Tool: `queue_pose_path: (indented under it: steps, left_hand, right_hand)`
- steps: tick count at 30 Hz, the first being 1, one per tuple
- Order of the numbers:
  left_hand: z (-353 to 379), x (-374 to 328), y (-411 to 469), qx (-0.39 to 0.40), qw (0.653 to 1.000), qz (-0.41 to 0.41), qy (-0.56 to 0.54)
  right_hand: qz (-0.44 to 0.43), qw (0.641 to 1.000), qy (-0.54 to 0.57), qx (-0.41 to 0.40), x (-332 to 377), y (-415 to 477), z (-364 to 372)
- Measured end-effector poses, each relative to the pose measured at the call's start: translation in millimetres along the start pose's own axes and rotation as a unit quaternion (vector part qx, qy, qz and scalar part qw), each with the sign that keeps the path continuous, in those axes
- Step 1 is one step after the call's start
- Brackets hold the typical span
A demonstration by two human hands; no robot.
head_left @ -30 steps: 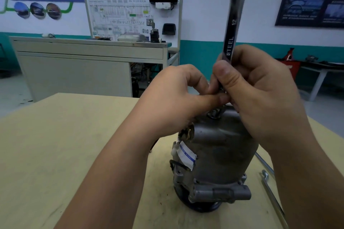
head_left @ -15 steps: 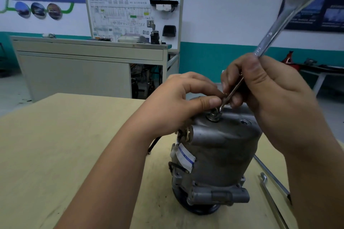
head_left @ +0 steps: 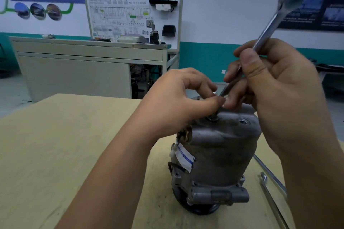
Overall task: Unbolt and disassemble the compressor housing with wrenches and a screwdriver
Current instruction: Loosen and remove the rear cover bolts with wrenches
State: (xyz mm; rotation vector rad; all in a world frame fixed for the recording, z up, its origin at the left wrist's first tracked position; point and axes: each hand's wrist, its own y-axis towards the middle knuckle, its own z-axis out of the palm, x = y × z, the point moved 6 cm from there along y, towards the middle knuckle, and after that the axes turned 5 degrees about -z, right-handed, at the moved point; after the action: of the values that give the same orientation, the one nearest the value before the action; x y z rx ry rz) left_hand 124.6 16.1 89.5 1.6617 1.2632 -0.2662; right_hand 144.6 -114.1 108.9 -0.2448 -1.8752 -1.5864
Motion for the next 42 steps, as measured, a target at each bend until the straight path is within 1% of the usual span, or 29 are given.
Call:
queue_pose_path:
  steps: [3, 6, 9, 12, 14, 19, 23, 25, 28, 30, 32, 34, 36, 39, 42]
  left_hand:
    - [1.8, 1.0, 0.3, 0.024, 0.999, -0.016, -0.040]
    - [5.8, -0.7, 0.1, 0.056, 0.998, -0.007, -0.034]
    - [7.8, -0.5, 0.6, 0.053, 0.998, -0.009, -0.025]
    - [8.8, 0.5, 2.2, 0.040, 0.999, -0.020, -0.017]
    - [9.4, 1.8, 2.7, 0.030, 0.999, -0.027, -0.015]
    - [5.7, 9.3, 3.4, -0.006, 0.998, -0.043, -0.042]
    - [1.7, 8.4, 1.4, -0.004, 0.999, -0.041, -0.030]
    - [1.3, 6.6, -0.2, 0.001, 0.999, -0.035, -0.038]
    - [2.7, 3.3, -1.7, 0.007, 0.998, -0.029, -0.047]
    - [2.8, 0.7, -2.2, 0.000, 0.999, -0.026, -0.046]
    - [3.1, -0.3, -2.0, -0.004, 0.999, -0.019, -0.049]
    - [4.0, -0.9, -1.8, -0.001, 0.998, -0.014, -0.053]
    - [5.7, -2.1, -1.2, 0.014, 0.998, -0.009, -0.059]
    - [10.0, -5.9, -1.7, 0.070, 0.995, 0.002, -0.070]
    - [10.6, -5.4, -2.3, 0.103, 0.992, 0.008, -0.073]
  right_hand:
    - [0.007, 1.000, 0.000, -0.001, -5.2, 0.4, 0.9]
    - [0.027, 0.999, 0.031, -0.008, -13.3, 1.1, -0.2]
    - [0.029, 0.999, 0.028, -0.015, -15.3, 1.7, -1.1]
    - [0.013, 0.998, -0.055, -0.022, -13.1, 1.8, -3.2]
    - [0.012, 0.996, -0.091, -0.014, -12.6, 0.8, -3.6]
    - [0.002, 0.988, -0.145, 0.047, -7.8, -1.3, 8.7]
    - [-0.015, 0.985, -0.151, 0.082, 0.4, -3.6, 16.0]
    - [-0.018, 0.984, -0.162, 0.077, 2.4, -5.0, 15.7]
    - [-0.036, 0.980, -0.190, 0.050, 8.3, -6.6, 12.2]
    - [-0.055, 0.968, -0.241, 0.040, 13.4, -6.4, 10.5]
    - [-0.070, 0.950, -0.301, 0.051, 16.8, -6.7, 12.2]
    - [-0.063, 0.938, -0.334, 0.067, 15.0, -7.7, 14.6]
    - [-0.054, 0.932, -0.348, 0.081, 13.3, -7.8, 15.4]
    - [-0.034, 0.943, -0.311, 0.112, 13.9, -6.4, 14.1]
    - [-0.014, 0.950, -0.285, 0.126, 12.4, -5.9, 13.0]
